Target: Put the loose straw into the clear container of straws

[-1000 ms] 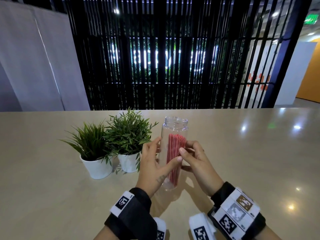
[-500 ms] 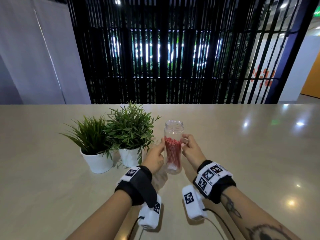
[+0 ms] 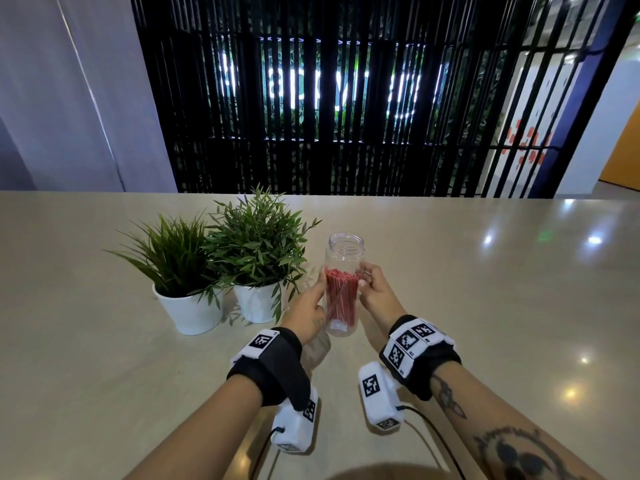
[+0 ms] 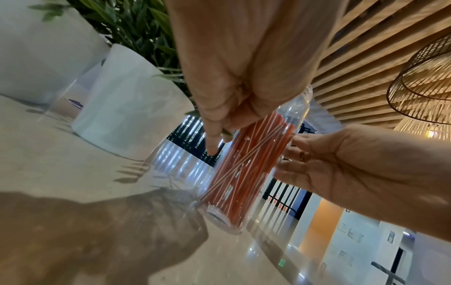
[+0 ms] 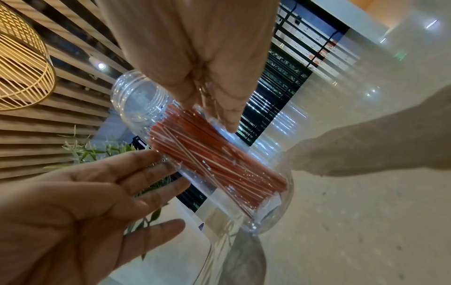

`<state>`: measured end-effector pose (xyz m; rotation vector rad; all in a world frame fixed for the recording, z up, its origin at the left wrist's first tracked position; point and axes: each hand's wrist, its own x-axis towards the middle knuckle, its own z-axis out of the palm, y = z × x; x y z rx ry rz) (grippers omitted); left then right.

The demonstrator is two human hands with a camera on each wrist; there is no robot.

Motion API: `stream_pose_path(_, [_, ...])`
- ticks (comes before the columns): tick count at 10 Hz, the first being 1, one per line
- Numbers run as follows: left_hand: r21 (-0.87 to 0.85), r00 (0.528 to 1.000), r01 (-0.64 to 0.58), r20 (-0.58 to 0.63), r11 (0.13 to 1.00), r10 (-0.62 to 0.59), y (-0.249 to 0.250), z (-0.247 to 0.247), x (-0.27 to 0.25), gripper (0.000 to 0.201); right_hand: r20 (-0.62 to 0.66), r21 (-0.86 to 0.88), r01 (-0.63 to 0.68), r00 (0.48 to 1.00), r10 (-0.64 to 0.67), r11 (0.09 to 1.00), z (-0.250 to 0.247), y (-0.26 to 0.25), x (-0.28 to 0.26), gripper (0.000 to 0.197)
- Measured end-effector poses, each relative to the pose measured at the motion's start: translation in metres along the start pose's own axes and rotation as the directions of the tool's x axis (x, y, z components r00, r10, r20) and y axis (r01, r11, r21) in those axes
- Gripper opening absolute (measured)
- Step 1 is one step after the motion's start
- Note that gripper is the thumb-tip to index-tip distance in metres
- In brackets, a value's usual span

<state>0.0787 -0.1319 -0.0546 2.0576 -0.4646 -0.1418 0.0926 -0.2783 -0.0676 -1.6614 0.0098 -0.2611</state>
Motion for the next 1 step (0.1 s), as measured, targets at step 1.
stream_pose_path(1, [-0.052,0.999,0.022,-0.038,0.998,-0.024,0.0049,-0.0018,0.0,0.068,-0.016,-0.039,0.008,1.0,-0.008,0.999,-0.006,0.0015,0.0021,0.042])
